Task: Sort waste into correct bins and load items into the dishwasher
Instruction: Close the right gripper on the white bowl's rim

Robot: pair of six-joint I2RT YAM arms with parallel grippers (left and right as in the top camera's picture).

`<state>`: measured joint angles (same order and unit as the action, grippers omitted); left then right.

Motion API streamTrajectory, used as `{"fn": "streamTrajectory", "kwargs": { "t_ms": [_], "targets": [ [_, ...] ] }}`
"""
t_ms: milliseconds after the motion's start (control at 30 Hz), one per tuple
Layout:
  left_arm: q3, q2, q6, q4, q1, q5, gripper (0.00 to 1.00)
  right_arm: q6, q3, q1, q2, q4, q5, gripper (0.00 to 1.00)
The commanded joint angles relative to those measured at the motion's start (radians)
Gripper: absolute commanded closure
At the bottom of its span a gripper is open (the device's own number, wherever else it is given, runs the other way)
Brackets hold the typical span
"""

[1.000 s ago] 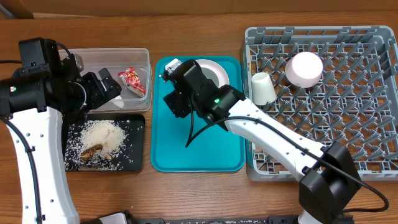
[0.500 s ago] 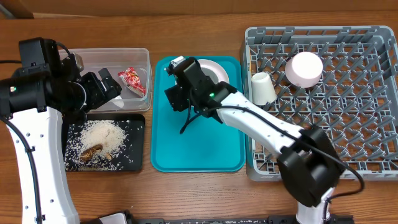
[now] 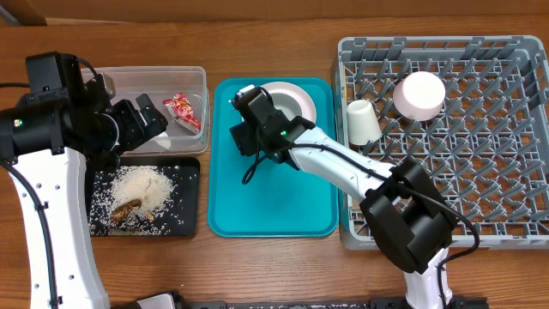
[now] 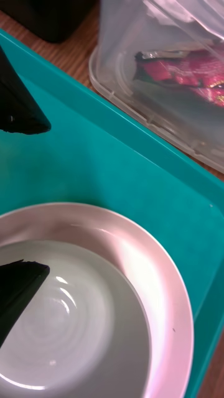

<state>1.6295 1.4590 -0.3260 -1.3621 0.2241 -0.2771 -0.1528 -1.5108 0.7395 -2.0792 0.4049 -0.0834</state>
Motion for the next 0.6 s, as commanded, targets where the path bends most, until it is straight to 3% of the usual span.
{"fn": "streamTrajectory", "kwargs": {
  "t_ms": [0, 333, 567],
  "targets": [
    [0.010, -0.006, -0.003, 0.001, -0.003, -0.008, 0.00, -0.005, 0.005, -0.010, -0.006, -0.007, -0.036, 0.35],
    [0.010, -0.006, -0.003, 0.001, -0.003, -0.008, 0.00, -0.005, 0.019, -0.018, -0.012, -0.027, -0.036, 0.54],
    [0.010, -0.006, -0.003, 0.001, -0.003, -0.008, 0.00, -0.005, 0.019, -0.027, -0.013, -0.047, -0.037, 0.55]
  ]
}}
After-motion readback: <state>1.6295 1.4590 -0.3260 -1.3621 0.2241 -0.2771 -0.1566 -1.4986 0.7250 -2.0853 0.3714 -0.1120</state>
